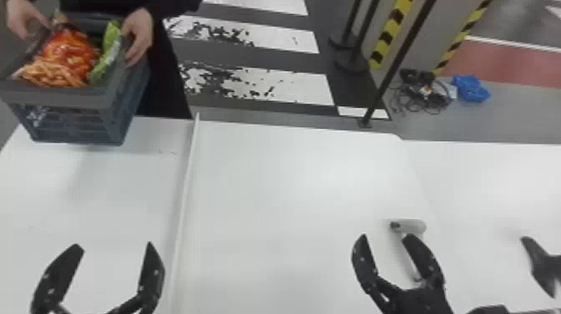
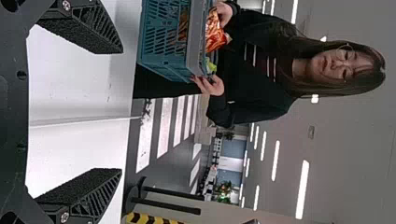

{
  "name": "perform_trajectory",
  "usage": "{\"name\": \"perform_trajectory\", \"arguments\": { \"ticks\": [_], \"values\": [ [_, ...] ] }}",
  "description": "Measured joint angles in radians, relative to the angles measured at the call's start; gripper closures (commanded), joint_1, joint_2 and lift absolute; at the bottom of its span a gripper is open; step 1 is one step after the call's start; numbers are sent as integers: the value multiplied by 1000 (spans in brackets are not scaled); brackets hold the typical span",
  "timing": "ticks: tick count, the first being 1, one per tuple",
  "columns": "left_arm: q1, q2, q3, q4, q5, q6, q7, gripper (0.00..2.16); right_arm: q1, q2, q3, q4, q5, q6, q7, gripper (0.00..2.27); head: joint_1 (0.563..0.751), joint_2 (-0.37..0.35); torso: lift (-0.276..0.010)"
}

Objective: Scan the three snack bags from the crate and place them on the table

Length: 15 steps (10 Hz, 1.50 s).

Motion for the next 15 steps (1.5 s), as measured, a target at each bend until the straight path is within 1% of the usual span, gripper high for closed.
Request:
{"name": "perform_trajectory", "arguments": {
  "ticks": [5,10,13,14,15],
  "values": [
    [2,0,0,2,2,-28,-4,90,1,0,0,0,0,-8,0,120,695,-200,-37],
    [17,1,3,-25,2,-48,-7,80,4,-3,-8,-2,-5,-15,0,120,695,-208,-37],
    [28,3,8,-76,2,-25,-8,80,15,-7,-17,-11,-14,-34,0,120,695,-216,-37],
    [30,4,13,-93,2,-3,-18,83,19,-8,-20,-18,-19,-36,0,120,695,-221,-37],
    [31,4,26,-116,3,47,-29,83,22,-9,-22,-26,-21,-36,0,120,695,-220,-37]
  ]
}}
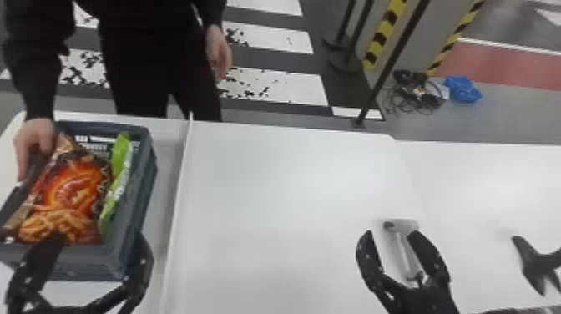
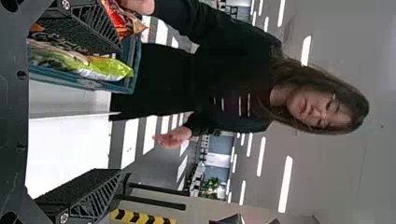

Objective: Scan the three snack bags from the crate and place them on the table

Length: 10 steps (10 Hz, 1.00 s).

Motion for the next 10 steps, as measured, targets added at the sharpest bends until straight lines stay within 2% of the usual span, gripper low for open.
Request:
{"name": "perform_trajectory", "arguments": {
  "ticks": [2,4,5,7,10],
  "values": [
    [-12,-5,47,-60,24,167,-39,90,8,0,0,-10,0,2,2,120,695,-196,-37],
    [-64,-16,125,-118,80,412,-103,93,25,1,1,-13,2,-1,6,120,695,-160,-37],
    [-88,-24,170,-131,115,487,-133,93,39,1,4,-19,8,-2,6,120,695,-131,-37],
    [-117,-37,269,-136,189,544,-183,93,64,4,14,-32,25,-11,6,120,695,-48,-37],
    [-173,-55,358,-109,252,602,-193,93,69,-3,19,-35,34,-11,6,120,695,31,-37]
  ]
}}
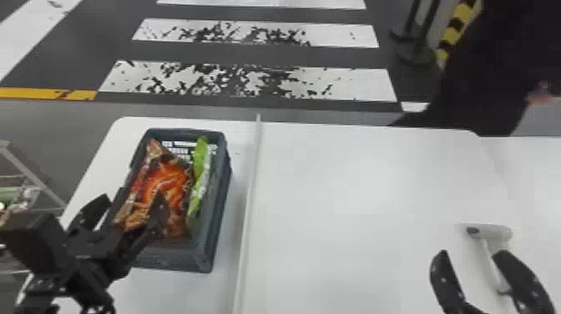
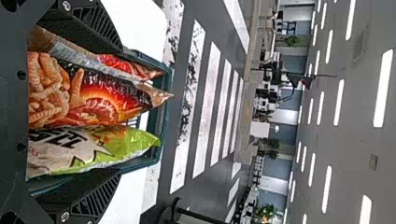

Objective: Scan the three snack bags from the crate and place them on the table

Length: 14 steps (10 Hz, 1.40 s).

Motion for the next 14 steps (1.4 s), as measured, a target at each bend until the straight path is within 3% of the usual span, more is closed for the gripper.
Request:
{"name": "perform_trajectory", "arguments": {
  "ticks": [3,7,9,10,11,12,13,14],
  "values": [
    [-77,-6,38,72,37,77,-21,93,-4,-1,2,2,4,0,0,120,695,66,-37],
    [-207,-7,30,172,39,190,-22,107,-4,-5,-5,6,3,0,0,120,695,67,-37],
    [-243,-7,11,206,38,196,-22,269,-4,-6,-11,10,3,2,0,120,695,44,-37],
    [-252,-6,8,219,37,201,-29,397,-10,-6,-10,11,3,6,0,120,695,41,-37],
    [-259,-6,9,232,37,217,-43,758,-17,-6,-9,11,3,17,0,120,695,37,-37],
    [-262,-6,13,238,40,231,-45,1308,-23,-6,-7,11,4,26,0,120,695,39,-37],
    [-263,-7,16,236,48,241,-28,1700,-28,-7,-5,11,4,31,0,120,695,47,-37],
    [-263,-9,18,227,52,244,-12,1744,-32,-7,-4,11,4,35,-1,120,695,52,-37]
  ]
}}
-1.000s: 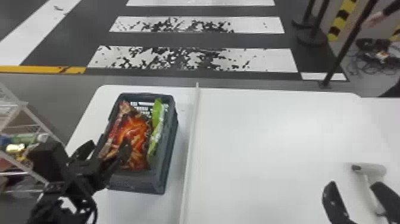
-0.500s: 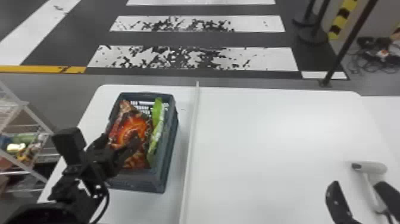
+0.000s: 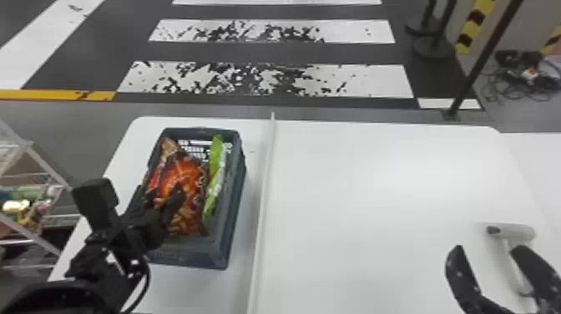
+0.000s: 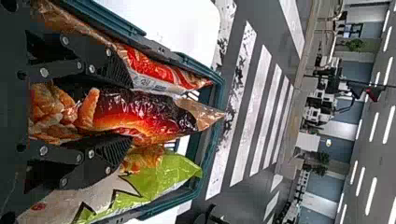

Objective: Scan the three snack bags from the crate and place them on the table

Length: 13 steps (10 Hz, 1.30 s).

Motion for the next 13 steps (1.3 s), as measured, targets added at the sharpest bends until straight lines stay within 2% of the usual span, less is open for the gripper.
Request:
{"name": "perform_trajectory", "arguments": {
  "ticks": [3,6,7,10,13],
  "values": [
    [11,-3,4,-44,1,-6,9,1744,-3,0,0,1,-1,-1,-1,120,695,51,-37],
    [59,-8,25,-131,1,-25,9,1744,-6,1,3,-1,-2,-1,-1,120,695,59,-37],
    [71,-9,26,-147,1,-56,15,1744,-6,1,5,-2,-1,-1,-1,120,695,63,-37],
    [117,-8,8,-184,-26,-246,14,1744,-6,1,4,-2,-1,-4,-2,120,695,60,-37],
    [196,-8,-2,-315,-29,-284,-7,1744,-5,1,3,-3,-2,-6,-2,120,695,32,-37]
  ]
}}
